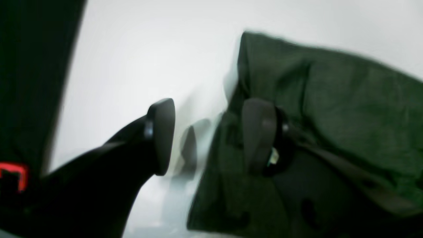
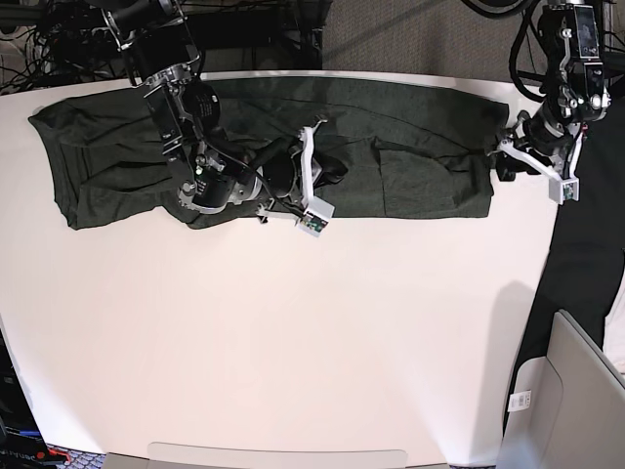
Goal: Fold the T-shirt properly
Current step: 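Lay the sleeve fabric on the shirt's middle with the right gripper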
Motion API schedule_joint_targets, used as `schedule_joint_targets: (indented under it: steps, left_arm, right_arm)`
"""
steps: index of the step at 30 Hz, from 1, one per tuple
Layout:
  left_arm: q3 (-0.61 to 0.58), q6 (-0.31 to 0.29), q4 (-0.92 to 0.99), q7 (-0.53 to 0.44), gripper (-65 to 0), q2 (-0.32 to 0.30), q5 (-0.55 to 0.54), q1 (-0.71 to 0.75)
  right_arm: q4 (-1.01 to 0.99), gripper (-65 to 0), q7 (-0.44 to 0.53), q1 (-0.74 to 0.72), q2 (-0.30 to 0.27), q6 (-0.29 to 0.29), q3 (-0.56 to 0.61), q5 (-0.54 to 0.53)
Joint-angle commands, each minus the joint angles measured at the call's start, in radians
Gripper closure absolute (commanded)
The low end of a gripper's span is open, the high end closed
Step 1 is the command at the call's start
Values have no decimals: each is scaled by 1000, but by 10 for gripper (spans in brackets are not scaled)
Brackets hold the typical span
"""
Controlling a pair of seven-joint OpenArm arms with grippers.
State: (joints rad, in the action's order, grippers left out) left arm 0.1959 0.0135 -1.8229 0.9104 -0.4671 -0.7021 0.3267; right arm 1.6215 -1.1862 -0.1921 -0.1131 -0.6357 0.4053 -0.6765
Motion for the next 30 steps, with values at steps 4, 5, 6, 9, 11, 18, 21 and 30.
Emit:
schedule_joint_targets:
  steps: [4, 5, 6, 9, 11, 18, 21, 30]
  left_arm:
    - [20, -63, -16, 43, -381, -38, -60, -8]
    - [20, -86, -16, 55, -397, -49, -75, -8]
    - [20, -102, -16, 60, -408, -58, -87, -8]
    - [20, -114, -15, 60, -411, -61, -93, -10]
    - [20, -114, -11, 62, -412, -61, -93, -11]
    - [20, -145, 21, 68, -460, -61, -93, -13]
    - [20, -145, 21, 69, -480, -61, -93, -13]
    - [18, -146, 21, 69, -480, -61, -93, -13]
  right_arm:
    - [20, -2, 15, -17, 2, -5, -3, -16]
    - [20, -2, 15, -17, 2, -5, -3, -16]
    - [20, -2, 15, -17, 2, -5, -3, -16]
    - [20, -2, 15, -13, 2, -3, -3, -16]
    - [21, -2, 16, -8, 2, -3, -3, -16]
    - [66, -2, 16, 10, -9, -3, -3, -16]
    - [66, -2, 18, 13, -17, -3, -4, -16]
    - [84, -2, 18, 24, -18, -3, -4, -16]
